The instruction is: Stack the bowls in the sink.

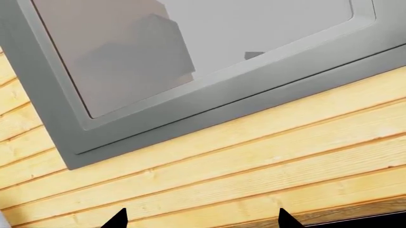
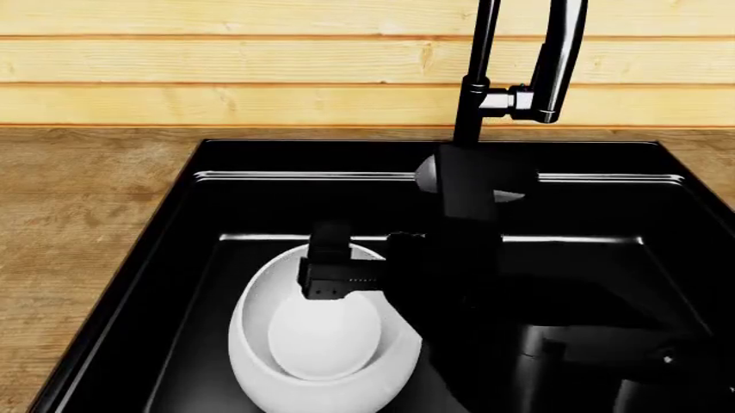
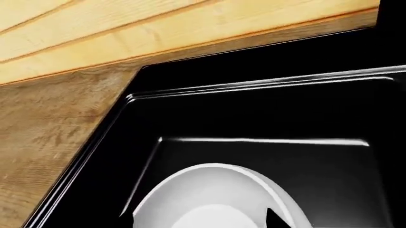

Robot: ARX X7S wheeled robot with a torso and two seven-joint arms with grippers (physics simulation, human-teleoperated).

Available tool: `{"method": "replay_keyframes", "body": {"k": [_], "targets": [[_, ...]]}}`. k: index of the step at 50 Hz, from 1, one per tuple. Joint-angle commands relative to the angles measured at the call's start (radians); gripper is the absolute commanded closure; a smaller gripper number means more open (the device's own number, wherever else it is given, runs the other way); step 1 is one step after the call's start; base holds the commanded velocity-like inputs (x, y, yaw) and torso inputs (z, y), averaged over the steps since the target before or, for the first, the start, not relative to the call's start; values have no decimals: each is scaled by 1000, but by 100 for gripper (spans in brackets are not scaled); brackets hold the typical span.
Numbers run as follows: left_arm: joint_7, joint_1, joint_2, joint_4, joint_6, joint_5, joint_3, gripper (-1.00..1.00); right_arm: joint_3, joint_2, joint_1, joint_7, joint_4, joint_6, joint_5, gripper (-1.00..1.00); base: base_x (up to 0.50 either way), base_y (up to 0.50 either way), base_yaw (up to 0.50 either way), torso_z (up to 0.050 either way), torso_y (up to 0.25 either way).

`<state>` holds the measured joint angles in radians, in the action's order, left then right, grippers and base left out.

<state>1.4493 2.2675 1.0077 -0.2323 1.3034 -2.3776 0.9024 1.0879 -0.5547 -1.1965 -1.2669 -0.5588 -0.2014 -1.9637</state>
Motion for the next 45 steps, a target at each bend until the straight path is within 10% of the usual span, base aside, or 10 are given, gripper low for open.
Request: {"method": "replay_keyframes", "body": {"k": [1,45], "targets": [[4,5,-1,3,2,-5,0,-100,-8,6,-158,-124,-74,-68,9,-100,0,0,0,0,0],[48,51,-17,29,22,-57,10,-100,180,-72,-1138,-286,-75,-105,-467,-100,0,0,0,0,0]]}}
